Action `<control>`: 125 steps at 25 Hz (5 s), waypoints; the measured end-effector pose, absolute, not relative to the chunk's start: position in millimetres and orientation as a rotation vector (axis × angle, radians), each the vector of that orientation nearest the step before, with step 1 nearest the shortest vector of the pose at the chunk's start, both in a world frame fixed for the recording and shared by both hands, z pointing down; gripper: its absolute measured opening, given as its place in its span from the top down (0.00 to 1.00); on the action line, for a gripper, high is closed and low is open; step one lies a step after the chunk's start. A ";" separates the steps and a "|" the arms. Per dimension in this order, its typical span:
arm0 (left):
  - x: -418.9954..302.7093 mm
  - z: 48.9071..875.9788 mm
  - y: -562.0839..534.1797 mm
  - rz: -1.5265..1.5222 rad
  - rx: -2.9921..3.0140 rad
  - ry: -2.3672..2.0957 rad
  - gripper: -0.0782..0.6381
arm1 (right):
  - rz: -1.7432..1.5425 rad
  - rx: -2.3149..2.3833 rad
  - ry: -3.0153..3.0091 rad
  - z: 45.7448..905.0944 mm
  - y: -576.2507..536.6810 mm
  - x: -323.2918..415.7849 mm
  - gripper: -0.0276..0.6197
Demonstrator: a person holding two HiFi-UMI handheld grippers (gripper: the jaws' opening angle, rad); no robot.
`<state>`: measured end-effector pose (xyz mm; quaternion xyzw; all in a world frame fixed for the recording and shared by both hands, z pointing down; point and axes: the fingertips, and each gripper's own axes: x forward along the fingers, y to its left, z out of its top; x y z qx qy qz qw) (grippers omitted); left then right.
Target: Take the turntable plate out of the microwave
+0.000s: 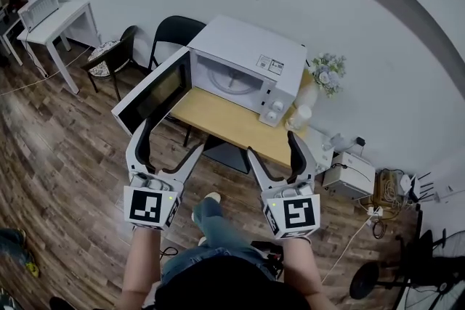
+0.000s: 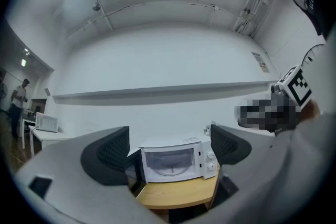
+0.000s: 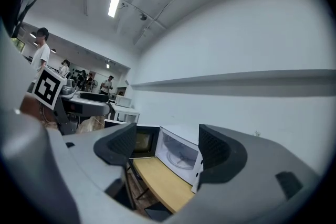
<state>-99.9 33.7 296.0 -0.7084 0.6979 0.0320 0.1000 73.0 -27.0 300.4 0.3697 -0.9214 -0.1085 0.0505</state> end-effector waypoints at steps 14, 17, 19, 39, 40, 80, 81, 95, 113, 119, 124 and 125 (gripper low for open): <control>-142.5 332.1 -113.7 -0.020 -2.326 1.949 0.21 | -0.160 1.189 -2.756 341.0 -145.7 -4.8 0.41; -144.6 354.7 -149.6 -0.054 -2.414 1.920 0.21 | -0.093 1.229 -2.724 357.5 -174.3 -12.7 0.59; -144.4 369.3 -171.7 -0.079 -2.472 1.911 0.21 | -0.047 1.238 -2.703 369.6 -191.8 -18.0 0.61; -153.3 503.1 -281.0 0.078 -3.119 1.984 0.30 | 0.508 1.379 -2.597 480.3 -275.2 -49.2 0.58; -152.1 508.4 -284.7 0.094 -3.162 1.969 0.31 | 0.575 1.386 -2.597 487.3 -278.2 -49.8 0.58; -147.9 598.4 -363.3 0.516 -3.442 2.314 0.44 | 2.240 1.694 -2.158 612.9 -373.6 -54.3 0.72; -146.9 600.1 -364.0 0.526 -3.444 2.345 0.45 | 2.242 1.702 -2.153 614.5 -372.7 -53.4 0.76; -145.8 613.5 -374.0 0.823 -3.443 2.483 0.65 | 2.375 1.540 -2.405 606.6 -372.2 -52.3 0.77; -143.6 600.7 -352.8 1.418 -3.428 2.439 0.85 | 2.384 1.458 -2.411 613.0 -360.7 -54.4 0.74; -133.3 582.0 -336.7 1.223 -3.562 2.184 0.88 | 2.486 1.493 -2.333 616.5 -365.1 -50.4 0.83; -121.2 555.9 -334.2 1.159 -3.635 1.978 0.88 | 2.504 1.537 -2.334 622.6 -362.6 -51.7 0.90; -124.9 560.1 -333.3 1.108 -3.618 2.028 0.88 | 2.508 1.544 -2.334 623.0 -361.7 -51.8 0.90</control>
